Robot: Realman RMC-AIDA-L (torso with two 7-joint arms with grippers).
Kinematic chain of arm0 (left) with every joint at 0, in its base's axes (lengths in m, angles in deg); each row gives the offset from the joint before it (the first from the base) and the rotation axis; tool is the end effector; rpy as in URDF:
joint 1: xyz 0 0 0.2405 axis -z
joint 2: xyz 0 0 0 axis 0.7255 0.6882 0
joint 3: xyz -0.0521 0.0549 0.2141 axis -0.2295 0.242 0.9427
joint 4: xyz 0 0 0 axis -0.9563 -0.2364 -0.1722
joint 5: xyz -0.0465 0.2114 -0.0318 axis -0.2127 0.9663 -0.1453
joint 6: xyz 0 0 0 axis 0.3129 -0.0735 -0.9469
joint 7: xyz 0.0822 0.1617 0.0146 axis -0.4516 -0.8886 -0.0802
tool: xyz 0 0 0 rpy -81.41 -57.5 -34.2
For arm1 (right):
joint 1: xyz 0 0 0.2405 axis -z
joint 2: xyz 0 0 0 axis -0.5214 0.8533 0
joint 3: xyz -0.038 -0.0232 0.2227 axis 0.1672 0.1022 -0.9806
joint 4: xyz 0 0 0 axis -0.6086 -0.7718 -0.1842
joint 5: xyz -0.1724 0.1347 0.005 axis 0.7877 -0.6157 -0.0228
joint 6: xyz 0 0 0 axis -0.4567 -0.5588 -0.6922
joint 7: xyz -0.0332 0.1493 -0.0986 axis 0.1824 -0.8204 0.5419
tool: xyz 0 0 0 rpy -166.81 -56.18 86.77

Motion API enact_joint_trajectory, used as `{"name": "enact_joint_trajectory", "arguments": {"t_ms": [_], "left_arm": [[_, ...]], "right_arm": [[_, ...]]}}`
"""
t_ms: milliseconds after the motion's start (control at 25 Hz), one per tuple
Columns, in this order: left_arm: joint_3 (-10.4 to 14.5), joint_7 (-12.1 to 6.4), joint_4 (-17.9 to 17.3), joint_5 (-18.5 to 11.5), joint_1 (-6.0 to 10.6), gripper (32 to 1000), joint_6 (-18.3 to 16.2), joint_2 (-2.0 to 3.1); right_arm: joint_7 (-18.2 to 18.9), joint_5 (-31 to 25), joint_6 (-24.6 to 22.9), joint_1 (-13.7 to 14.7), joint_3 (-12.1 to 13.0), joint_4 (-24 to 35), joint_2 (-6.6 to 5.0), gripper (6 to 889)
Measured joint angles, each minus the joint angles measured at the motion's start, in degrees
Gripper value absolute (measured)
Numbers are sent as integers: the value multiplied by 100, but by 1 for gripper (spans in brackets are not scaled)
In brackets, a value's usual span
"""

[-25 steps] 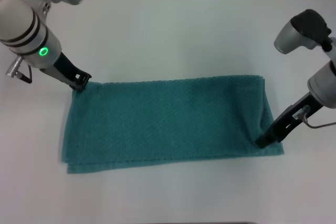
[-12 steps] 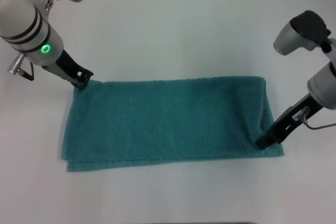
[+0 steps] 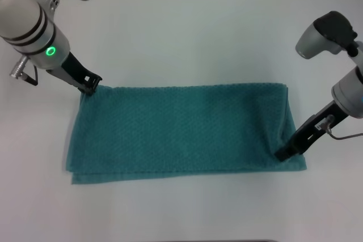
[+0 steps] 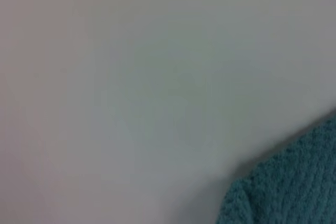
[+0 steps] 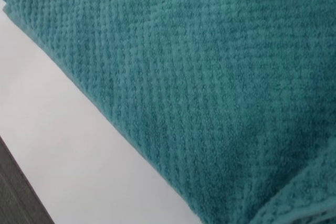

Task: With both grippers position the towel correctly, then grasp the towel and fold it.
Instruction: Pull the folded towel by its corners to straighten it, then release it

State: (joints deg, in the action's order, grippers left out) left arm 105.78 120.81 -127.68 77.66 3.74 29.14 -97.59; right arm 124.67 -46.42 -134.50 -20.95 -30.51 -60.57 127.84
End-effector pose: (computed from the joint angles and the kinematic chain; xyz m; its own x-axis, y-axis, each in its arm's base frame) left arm -0.2199 0.4217 -0.0317 0.5326 0.8387 -0.1135 0.5988 -0.4681 -0.6499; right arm 0.2681 0.3341 -0.0573 0.5931 -0.7322 0.3348 -0.7312 -0.6639 -0.1568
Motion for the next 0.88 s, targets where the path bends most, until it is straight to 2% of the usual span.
{"name": "enact_joint_trajectory", "arguments": {"t_ms": [160, 280, 360, 520, 600, 880], "left_arm": [[-1, 0, -8, -7, 5, 96, 56, 0], [-19, 0, -45, -36, 5, 155, 115, 1], [-33, -2, -50, -112, 5, 194, 152, 8], [-48, -6, -135, -168, -24, 334, 247, 16], [-51, -7, -235, -168, -63, 404, 318, 17], [-62, 36, -647, -163, -182, 563, 678, 20]], "right_arm": [[-5, -92, -8, 0, -17, 2, -14, 108], [8, -195, -59, 0, -19, 5, -36, 109], [18, -233, -95, 0, -19, 11, -38, 179], [56, -383, -239, 6, -28, 131, -41, 318], [49, -445, -308, 39, -40, 249, -44, 558], [-85, -472, -621, 203, -233, 807, -66, 690]]}}
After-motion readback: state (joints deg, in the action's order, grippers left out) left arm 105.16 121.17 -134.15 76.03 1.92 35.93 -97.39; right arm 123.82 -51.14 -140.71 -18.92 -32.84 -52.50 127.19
